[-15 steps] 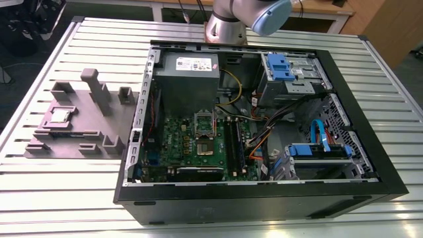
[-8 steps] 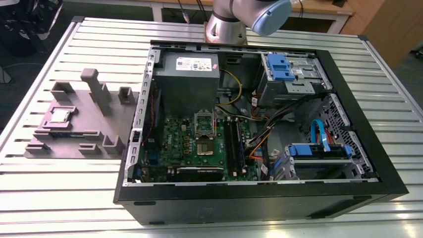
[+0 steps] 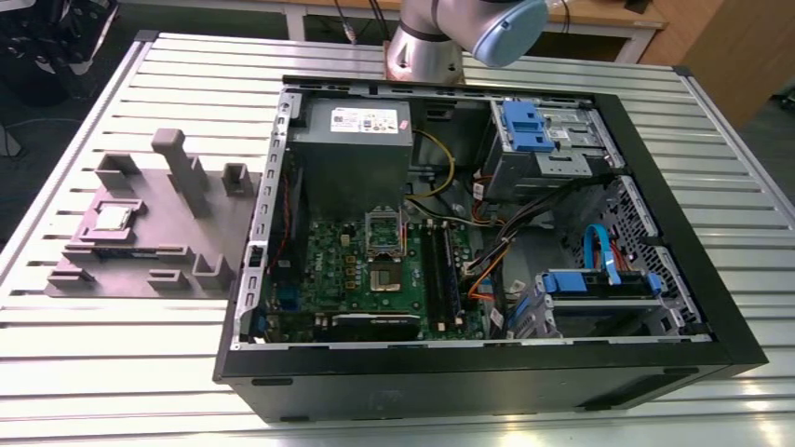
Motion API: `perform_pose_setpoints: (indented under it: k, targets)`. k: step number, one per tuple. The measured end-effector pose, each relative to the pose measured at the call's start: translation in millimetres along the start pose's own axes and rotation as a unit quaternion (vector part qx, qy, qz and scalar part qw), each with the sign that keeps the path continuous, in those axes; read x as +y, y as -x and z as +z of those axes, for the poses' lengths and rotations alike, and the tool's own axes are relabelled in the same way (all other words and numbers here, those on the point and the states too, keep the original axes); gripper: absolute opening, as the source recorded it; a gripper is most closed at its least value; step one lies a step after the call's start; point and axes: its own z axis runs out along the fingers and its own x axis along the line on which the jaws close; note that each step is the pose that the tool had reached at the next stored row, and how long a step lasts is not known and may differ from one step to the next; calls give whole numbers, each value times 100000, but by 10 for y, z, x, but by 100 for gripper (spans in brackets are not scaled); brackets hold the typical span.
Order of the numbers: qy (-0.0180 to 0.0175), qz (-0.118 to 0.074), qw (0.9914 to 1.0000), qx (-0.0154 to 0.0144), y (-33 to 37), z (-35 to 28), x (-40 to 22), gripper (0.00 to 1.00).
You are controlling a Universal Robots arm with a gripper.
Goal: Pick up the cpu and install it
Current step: 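Pick up the cpu and move it towards the insertion slot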
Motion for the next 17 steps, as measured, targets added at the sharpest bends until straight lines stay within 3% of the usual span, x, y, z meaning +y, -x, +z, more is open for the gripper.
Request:
perform_pose_setpoints:
  k: [5,7,8,12,13,15,16,17]
  targets:
    - [1,-2,100000,0,0,0,0,11]
    - [-2,-2,100000,1,-1,0,0,16]
    - [1,0,100000,-1,-1,0,0,24]
    - [-1,-1,100000,-1,-1,0,0,25]
    - [-1,-1,100000,0,-1,0,0,30]
    - [-1,-1,100000,3,-2,0,0,30]
    - [-2,-1,100000,0,-2,0,0,37]
    - [1,-2,100000,1,-2,0,0,37]
